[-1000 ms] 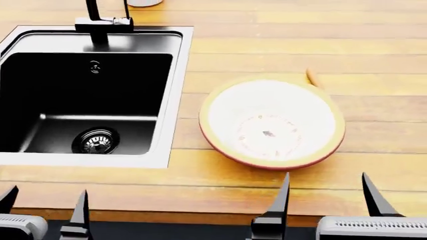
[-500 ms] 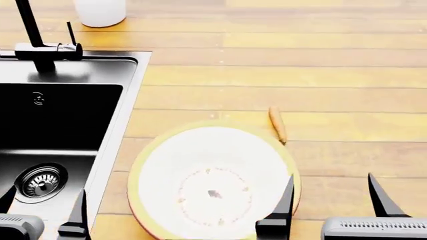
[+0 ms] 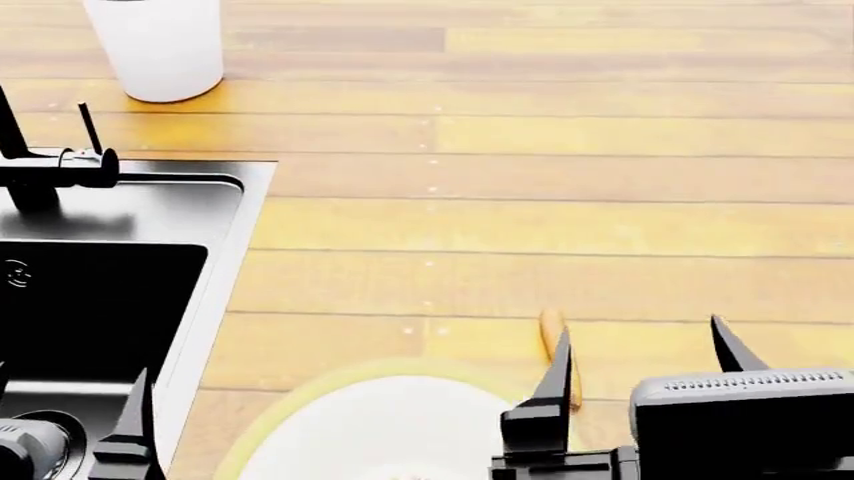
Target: There is a mixed pile of frozen fruits and vegetables on the counter. Locate all the frozen vegetables and place the items in a bowl on the counter. Take all the frozen fruits and defrost them in a running sink.
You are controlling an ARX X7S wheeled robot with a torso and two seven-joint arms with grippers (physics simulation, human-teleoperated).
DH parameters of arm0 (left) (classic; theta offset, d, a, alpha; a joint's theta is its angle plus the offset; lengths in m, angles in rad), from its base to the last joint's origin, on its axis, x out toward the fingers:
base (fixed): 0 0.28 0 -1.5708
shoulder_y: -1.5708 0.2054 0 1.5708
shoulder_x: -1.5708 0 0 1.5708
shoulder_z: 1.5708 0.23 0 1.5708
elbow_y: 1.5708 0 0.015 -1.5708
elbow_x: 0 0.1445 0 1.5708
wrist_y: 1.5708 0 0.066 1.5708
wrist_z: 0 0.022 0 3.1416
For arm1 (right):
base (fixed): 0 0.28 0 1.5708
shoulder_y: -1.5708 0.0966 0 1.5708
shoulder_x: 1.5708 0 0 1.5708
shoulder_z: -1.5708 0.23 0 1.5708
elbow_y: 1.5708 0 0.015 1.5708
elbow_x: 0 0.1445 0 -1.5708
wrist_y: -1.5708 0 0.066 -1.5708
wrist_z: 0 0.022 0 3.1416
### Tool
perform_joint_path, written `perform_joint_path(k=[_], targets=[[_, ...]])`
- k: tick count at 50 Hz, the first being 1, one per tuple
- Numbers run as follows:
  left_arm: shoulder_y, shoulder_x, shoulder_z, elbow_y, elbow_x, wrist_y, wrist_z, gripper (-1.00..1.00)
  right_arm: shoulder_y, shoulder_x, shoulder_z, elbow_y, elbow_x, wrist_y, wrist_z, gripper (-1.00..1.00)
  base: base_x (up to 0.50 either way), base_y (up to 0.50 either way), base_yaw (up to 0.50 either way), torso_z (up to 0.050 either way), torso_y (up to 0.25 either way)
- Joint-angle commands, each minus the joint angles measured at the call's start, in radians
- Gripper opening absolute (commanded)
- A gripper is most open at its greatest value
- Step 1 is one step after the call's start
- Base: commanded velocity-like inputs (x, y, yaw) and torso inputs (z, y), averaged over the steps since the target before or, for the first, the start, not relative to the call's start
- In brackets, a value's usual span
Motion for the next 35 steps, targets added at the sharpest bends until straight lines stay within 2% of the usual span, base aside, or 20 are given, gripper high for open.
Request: perform_joint_path(k=[1, 3, 5, 7, 8, 9, 10, 17, 25, 28, 35], targets=[[-0.002, 0.011, -0.049, 0.01, -0.011, -0.003, 0.029, 1.0, 0.374, 0.023, 0.048, 0.062, 0.105, 0.482, -0.118, 1.0, 0.0, 0.0, 0.0, 0.0, 0.0], [-0.003, 0.009, -0.05, 0.011, -0.015, -0.005, 0.029, 1.0, 0.417, 0.03, 0.043, 0.112, 0.131, 0.484, -0.113, 1.0, 0.0, 0.0, 0.0, 0.0, 0.0], [-0.003, 0.005, -0.053, 0.011, -0.017, -0.007, 0.029, 1.0, 0.449, 0.04, 0.066, 0.192, 0.253, 0.486, -0.067, 1.0, 0.0, 0.0, 0.0, 0.0, 0.0], [0.001, 0.002, -0.064, 0.018, -0.025, -0.011, 0.031, 1.0, 0.496, 0.091, 0.068, 0.288, 0.488, 0.486, 0.088, 1.0, 0.0, 0.0, 0.0, 0.0, 0.0], [0.0, 0.002, -0.061, 0.014, -0.024, -0.008, 0.03, 1.0, 0.528, 0.115, 0.124, 0.42, 0.638, 0.486, 0.238, 1.0, 0.0, 0.0, 0.0, 0.0, 0.0], [0.001, 0.001, -0.058, 0.014, -0.022, -0.007, 0.029, 1.0, 0.573, 0.161, 0.055, 0.43, 0.788, 0.485, 0.38, 1.0, 0.0, 0.0, 0.0, 0.0, 0.0], [0.001, 0.001, -0.058, 0.013, -0.023, -0.007, 0.028, 1.0, 0.576, 0.167, 0.052, 0.435, 0.89, 0.481, 0.402, 1.0, 0.0, 0.0, 0.0, 0.0, 0.0], [-0.005, -0.002, -0.064, 0.009, -0.032, -0.009, 0.026, 1.0, 0.754, 0.206, -0.151, 0.767, 0.826, 0.446, 0.285, 1.0, 0.0, 0.0, 0.0, 0.0, 0.0], [-0.003, -0.009, -0.088, 0.009, -0.045, -0.009, 0.024, 1.0, 0.865, 0.206, -0.366, 1.011, 0.718, 0.356, 0.147, 1.0, 0.0, 0.0, 0.0, 0.0, 0.0], [0.001, -0.011, -0.086, 0.002, -0.044, 0.0, 0.026, 1.0, 0.901, 0.175, -0.359, 1.128, 0.711, 0.332, 0.116, 1.0, 0.0, 0.0, 0.0, 0.0, 0.0], [-0.002, -0.016, -0.097, -0.01, -0.05, 0.005, 0.024, 1.0, 0.971, 0.13, -0.443, 1.398, 0.623, 0.216, 0.018, 1.0, 0.0, 0.0, 0.0, 0.0, 0.0]])
